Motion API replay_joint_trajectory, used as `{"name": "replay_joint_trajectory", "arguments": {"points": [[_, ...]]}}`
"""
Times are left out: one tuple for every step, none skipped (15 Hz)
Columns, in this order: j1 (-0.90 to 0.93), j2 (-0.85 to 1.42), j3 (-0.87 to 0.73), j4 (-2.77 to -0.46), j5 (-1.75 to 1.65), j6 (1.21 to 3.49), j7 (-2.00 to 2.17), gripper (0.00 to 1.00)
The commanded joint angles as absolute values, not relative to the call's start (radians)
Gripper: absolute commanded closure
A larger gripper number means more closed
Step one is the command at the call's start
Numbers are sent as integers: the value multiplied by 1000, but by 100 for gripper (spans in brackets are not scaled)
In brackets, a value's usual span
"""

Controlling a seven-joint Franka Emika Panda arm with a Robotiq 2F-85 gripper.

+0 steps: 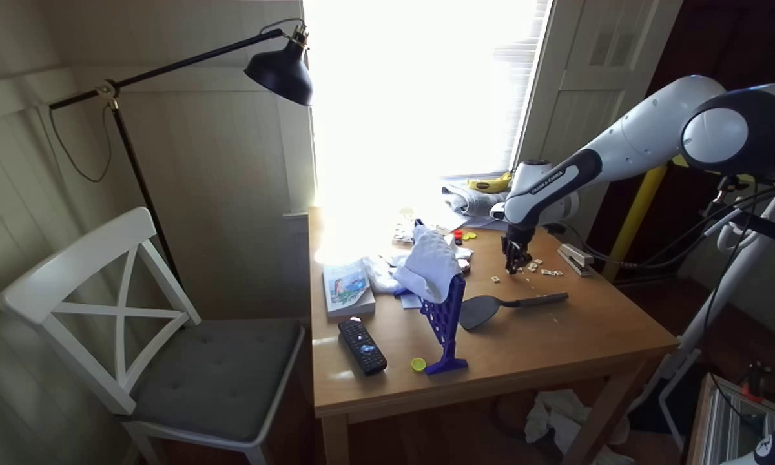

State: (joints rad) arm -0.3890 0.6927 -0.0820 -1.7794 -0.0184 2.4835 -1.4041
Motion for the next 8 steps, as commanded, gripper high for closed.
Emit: {"name": "replay_joint_trajectory", "arguments": {"points": [[-368,685,-83,-1798,-42,2491,-1365,95],[-364,685,-82,-1799,-43,2490,-1364,95],[-360,684,-81,-1802,-43,2491,-1361,95],[-356,682,-80,-1805,-43,2492,-1358,95],[-351,680,-81,-1810,-43,2495,-1350,95],[-346,679,-83,-1812,-47,2494,-1342,95],[-344,678,-82,-1816,-47,2495,-1341,95],[-342,676,-80,-1819,-46,2495,-1340,95]]}}
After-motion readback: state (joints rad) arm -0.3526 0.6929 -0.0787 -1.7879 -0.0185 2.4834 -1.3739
